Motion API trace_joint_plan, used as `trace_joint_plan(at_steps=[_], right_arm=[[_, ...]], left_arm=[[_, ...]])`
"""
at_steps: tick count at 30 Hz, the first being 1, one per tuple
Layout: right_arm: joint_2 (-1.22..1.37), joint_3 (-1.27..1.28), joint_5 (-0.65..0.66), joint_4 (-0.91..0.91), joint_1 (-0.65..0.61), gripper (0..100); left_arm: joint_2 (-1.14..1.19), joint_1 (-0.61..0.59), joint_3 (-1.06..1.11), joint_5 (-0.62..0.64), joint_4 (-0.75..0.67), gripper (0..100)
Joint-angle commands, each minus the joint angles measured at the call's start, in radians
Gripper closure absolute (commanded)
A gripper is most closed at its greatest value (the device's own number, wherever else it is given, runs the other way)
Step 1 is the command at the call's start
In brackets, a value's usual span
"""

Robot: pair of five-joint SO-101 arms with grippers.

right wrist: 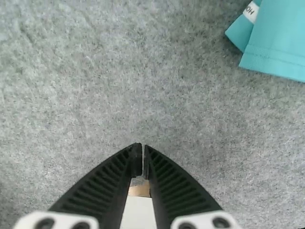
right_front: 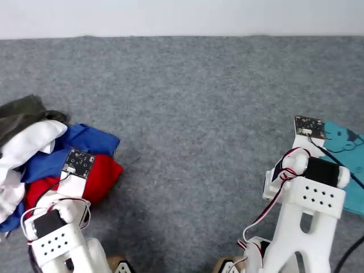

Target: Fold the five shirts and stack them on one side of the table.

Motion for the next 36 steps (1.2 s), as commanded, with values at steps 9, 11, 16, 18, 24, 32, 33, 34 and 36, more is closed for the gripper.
trace_joint_plan(at_steps=[9,11,16,18,24,32,33,34,36], right_arm=[[-0.022,-0.005,-0.009,-0.01,-0.01,98.8],[-0.022,-0.005,-0.009,-0.01,-0.01,98.8],[-0.022,-0.005,-0.009,-0.01,-0.01,98.8],[-0.022,-0.005,-0.009,-0.01,-0.01,98.8],[-0.022,-0.005,-0.012,-0.01,-0.01,98.8],[-0.022,-0.005,-0.012,-0.01,-0.01,98.8],[-0.022,-0.005,-0.012,-0.01,-0.01,98.8],[-0.022,-0.005,-0.014,-0.01,-0.01,98.8],[-0.022,-0.005,-0.014,-0.01,-0.01,98.8]], left_arm=[[-0.017,-0.003,-0.065,-0.015,-0.064,98],[-0.017,-0.006,-0.157,-0.012,-0.063,99],[-0.018,-0.002,-0.426,-0.002,-0.068,99],[-0.018,-0.002,-0.53,0.043,-0.071,99],[-0.014,0.032,-0.768,0.123,-0.071,99],[-0.017,0.296,-0.967,0.285,-0.118,99],[-0.017,0.331,-0.977,0.304,-0.141,99],[-0.015,0.367,-0.981,0.316,-0.164,99],[-0.012,0.445,-0.984,0.338,-0.198,99]])
